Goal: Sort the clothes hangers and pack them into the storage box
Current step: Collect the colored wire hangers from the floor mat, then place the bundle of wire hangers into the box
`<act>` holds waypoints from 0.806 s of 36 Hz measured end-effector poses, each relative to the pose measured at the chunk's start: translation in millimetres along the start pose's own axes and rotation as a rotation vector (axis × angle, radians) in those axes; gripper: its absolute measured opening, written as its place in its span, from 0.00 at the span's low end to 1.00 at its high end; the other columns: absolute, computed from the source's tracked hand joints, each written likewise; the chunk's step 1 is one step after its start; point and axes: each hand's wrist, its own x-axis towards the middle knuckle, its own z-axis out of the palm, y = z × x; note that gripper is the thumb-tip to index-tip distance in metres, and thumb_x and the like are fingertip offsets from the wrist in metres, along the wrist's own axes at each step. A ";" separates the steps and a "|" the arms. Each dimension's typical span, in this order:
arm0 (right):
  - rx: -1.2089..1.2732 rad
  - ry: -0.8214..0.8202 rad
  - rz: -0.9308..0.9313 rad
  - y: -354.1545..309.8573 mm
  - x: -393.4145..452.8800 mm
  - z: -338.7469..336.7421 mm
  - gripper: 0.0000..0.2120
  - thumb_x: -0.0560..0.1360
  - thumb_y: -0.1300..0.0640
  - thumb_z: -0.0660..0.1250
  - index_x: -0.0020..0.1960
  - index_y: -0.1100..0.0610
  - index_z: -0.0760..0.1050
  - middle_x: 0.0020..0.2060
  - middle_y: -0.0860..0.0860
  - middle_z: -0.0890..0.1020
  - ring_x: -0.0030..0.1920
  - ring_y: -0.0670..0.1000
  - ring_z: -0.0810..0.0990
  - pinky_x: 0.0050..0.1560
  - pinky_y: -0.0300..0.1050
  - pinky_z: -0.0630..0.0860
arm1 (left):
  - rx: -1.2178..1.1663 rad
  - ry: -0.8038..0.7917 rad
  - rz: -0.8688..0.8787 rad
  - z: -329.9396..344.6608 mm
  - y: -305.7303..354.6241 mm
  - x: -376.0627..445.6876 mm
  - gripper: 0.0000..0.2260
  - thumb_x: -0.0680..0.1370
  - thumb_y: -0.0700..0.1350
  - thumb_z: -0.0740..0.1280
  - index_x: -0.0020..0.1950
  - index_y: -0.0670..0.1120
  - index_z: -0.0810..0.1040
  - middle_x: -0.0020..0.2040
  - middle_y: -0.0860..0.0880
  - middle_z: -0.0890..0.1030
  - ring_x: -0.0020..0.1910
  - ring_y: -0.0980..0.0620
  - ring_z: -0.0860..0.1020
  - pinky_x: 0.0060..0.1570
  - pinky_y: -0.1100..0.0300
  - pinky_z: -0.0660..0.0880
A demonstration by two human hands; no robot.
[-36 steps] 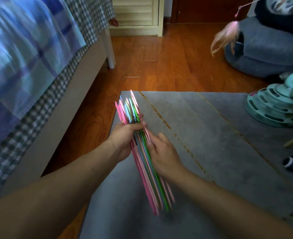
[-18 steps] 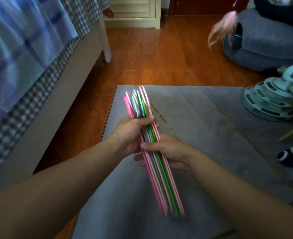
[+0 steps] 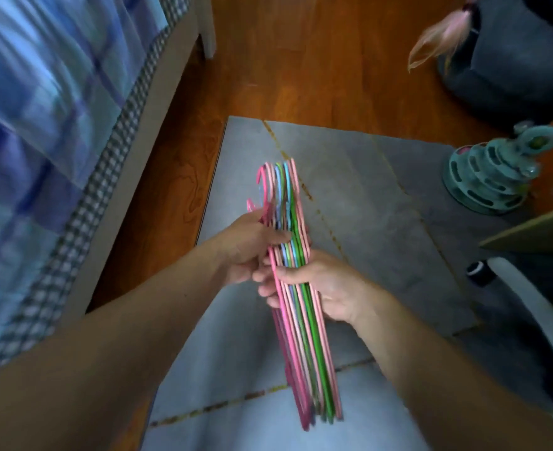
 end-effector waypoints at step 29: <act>-0.188 -0.014 0.001 -270.3 -409.6 421.4 0.05 0.79 0.63 0.67 0.46 0.64 0.80 0.39 0.64 0.80 0.35 0.60 0.81 0.42 0.55 0.80 | -0.296 0.322 0.291 191.1 332.6 -494.8 0.08 0.78 0.32 0.68 0.49 0.42 0.86 0.54 0.32 0.83 0.51 0.38 0.82 0.61 0.39 0.77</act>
